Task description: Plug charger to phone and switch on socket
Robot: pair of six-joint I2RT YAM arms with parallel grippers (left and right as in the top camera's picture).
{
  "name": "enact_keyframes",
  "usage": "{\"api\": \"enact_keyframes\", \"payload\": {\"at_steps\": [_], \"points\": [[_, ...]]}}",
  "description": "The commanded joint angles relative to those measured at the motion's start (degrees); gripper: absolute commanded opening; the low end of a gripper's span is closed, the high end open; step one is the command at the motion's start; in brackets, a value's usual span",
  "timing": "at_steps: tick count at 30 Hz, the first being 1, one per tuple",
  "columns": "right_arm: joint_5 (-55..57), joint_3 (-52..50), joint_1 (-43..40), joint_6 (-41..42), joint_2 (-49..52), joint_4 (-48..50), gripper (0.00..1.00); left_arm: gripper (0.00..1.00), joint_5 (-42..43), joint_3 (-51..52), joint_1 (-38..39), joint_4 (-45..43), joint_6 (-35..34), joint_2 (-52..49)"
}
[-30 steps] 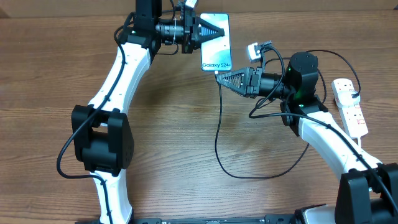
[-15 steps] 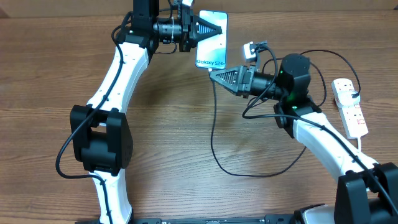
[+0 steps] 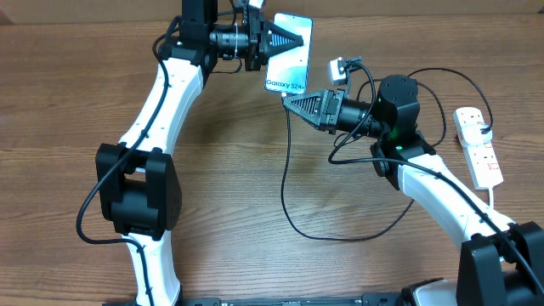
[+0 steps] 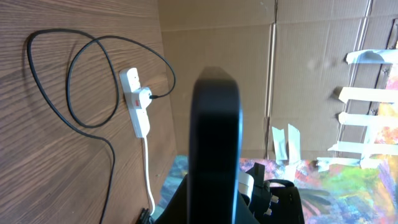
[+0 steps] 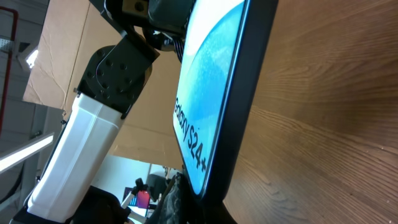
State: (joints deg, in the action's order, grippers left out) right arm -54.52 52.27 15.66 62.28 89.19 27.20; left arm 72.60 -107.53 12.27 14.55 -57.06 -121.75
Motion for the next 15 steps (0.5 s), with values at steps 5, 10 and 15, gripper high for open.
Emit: {"api": "enact_keyframes", "payload": {"at_steps": [5, 10, 15], "points": [[5.97, 1.05, -2.67, -0.39, -0.94, 0.55, 0.04, 0.04, 4.37, -0.63, 2.32, 0.44, -0.17, 1.44], [6.95, 1.05, -2.67, -0.35, -0.94, -0.98, 0.04, 0.04, 0.59, -0.63, 2.34, 0.7, -0.15, 1.44], [7.58, 1.05, -2.67, -0.39, -0.94, -1.31, 0.04, 0.04, -2.78, -0.63, 2.4, 2.21, 0.52, 1.44]]}}
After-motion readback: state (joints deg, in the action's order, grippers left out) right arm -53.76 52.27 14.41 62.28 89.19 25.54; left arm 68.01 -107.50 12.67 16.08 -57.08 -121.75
